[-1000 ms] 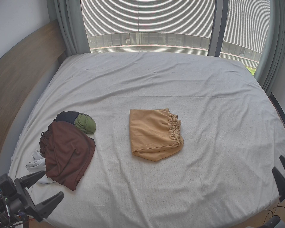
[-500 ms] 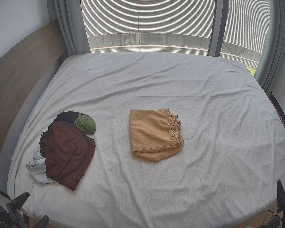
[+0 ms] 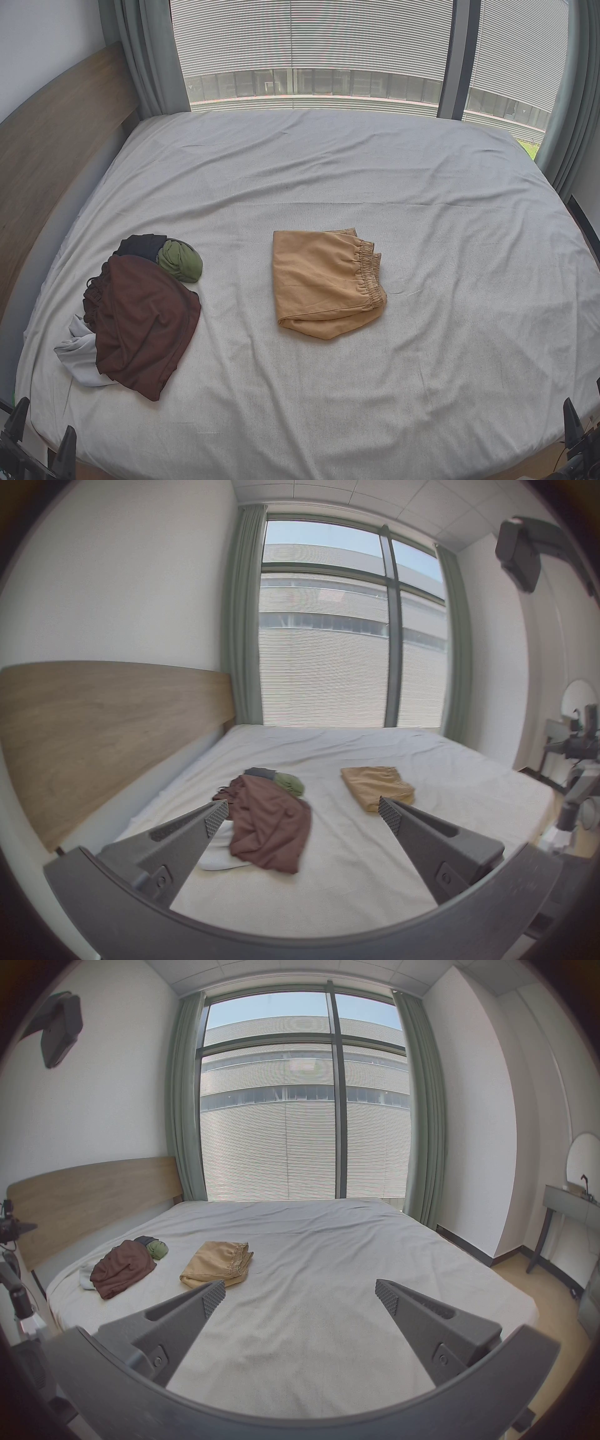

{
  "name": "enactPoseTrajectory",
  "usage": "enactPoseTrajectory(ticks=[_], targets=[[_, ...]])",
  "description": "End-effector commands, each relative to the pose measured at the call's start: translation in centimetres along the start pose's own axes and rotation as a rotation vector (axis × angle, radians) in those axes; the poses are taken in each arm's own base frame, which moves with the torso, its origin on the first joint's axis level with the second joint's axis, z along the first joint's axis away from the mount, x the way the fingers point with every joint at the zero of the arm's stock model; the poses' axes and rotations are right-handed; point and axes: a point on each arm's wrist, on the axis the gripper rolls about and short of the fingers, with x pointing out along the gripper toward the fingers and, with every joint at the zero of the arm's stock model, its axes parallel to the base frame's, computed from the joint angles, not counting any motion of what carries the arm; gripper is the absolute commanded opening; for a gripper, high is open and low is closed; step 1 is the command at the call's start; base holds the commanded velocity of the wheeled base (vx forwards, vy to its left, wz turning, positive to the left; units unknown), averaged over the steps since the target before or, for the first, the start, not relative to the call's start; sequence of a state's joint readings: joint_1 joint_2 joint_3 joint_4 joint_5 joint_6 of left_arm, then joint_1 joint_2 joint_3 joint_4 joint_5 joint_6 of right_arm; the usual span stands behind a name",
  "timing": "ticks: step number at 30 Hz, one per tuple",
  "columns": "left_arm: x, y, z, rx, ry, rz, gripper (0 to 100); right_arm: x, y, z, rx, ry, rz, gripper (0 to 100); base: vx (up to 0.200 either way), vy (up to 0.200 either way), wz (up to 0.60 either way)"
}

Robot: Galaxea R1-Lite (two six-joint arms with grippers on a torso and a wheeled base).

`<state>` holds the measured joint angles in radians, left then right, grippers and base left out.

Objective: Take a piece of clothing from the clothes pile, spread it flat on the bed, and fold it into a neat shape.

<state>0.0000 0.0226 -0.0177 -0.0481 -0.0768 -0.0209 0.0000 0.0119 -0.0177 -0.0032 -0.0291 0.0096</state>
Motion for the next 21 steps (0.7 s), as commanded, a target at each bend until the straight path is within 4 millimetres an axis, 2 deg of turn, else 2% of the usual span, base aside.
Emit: enactPoseTrajectory(ticks=[1,2,21], targets=[[-0.08,0.15,-0.81,0.039,0.022,0.075,100,0.05,0.0,-0.53,-0.002,0.009,0.001,100,0.0,0.0,0.0],[-0.12,0.28,-1.23,0.018,0.065,0.125,100,0.04,-0.02,-0.52,0.009,0.006,-0.005,100,0.0,0.0,0.0],[-0.09,0.25,-1.03,0.026,0.042,0.112,100,0.05,0.07,-0.52,-0.011,0.008,0.032,100,0.0,0.0,0.0]])
